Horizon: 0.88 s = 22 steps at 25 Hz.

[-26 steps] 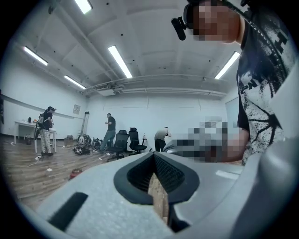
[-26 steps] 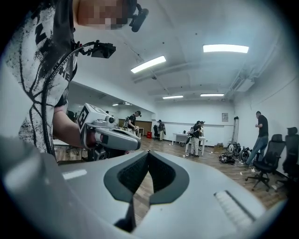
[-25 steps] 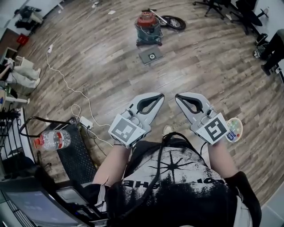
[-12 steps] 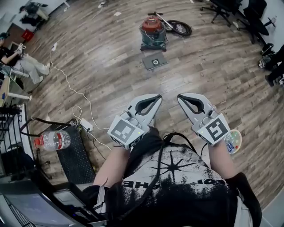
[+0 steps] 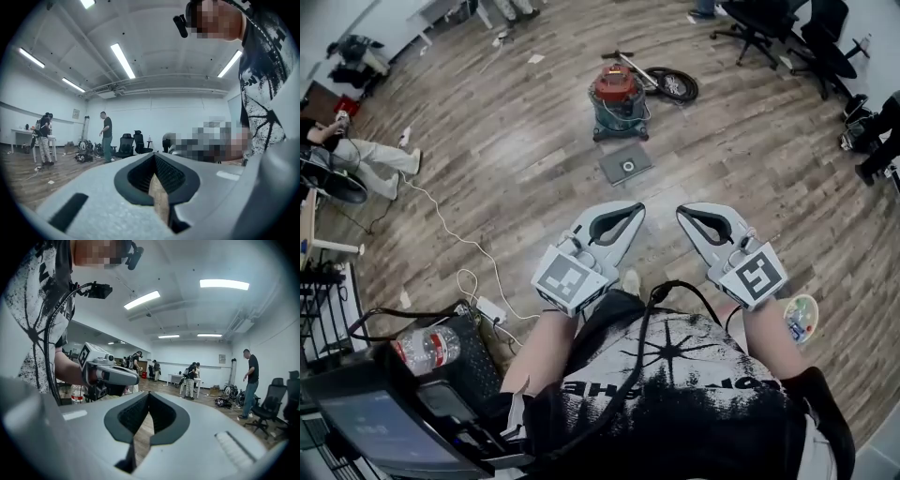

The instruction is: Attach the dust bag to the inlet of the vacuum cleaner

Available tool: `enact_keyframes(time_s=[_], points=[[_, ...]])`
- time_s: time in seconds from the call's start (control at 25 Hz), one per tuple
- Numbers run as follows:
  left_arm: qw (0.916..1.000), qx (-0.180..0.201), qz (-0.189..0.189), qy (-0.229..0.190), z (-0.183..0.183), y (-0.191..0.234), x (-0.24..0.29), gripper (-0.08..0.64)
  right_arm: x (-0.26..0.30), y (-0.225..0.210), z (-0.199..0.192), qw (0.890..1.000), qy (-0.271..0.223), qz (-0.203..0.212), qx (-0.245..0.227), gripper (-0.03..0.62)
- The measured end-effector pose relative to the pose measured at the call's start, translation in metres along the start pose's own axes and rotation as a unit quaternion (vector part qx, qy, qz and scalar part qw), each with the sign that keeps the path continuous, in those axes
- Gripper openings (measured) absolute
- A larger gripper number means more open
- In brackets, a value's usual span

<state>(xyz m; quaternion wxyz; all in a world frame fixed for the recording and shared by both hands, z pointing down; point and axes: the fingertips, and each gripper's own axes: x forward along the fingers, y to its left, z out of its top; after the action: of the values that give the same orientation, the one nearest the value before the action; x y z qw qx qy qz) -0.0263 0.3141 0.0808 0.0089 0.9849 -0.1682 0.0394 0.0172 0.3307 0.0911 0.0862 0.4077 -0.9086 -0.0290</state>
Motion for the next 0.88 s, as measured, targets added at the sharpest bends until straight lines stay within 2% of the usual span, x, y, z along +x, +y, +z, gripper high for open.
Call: enact_keyframes(time_s=[0.16,0.24,0.52,0.88], points=[[0.9998,0.012,-0.016,-0.007,0.011,0.046,0.009,0.000,0.037,-0.023,0.008,1.000,-0.010,-0.015,0.013,0.008],[0.9994,0.009,-0.028,-0.021,0.015,0.059,0.014,0.000,0.050,-0.033,0.009,1.000,-0.010,-0.021,0.017,0.008],[0.9986,-0.003,-0.051,-0.016,0.005,0.097,0.028,0.000,0.086,-0.065,0.009,0.999,-0.003,-0.043,0.014,0.008],[0.9987,-0.017,-0.048,0.002,-0.009,0.135,0.061,0.000,0.115,-0.104,0.001,1.000,0.005,-0.025,0.017,0.008]])
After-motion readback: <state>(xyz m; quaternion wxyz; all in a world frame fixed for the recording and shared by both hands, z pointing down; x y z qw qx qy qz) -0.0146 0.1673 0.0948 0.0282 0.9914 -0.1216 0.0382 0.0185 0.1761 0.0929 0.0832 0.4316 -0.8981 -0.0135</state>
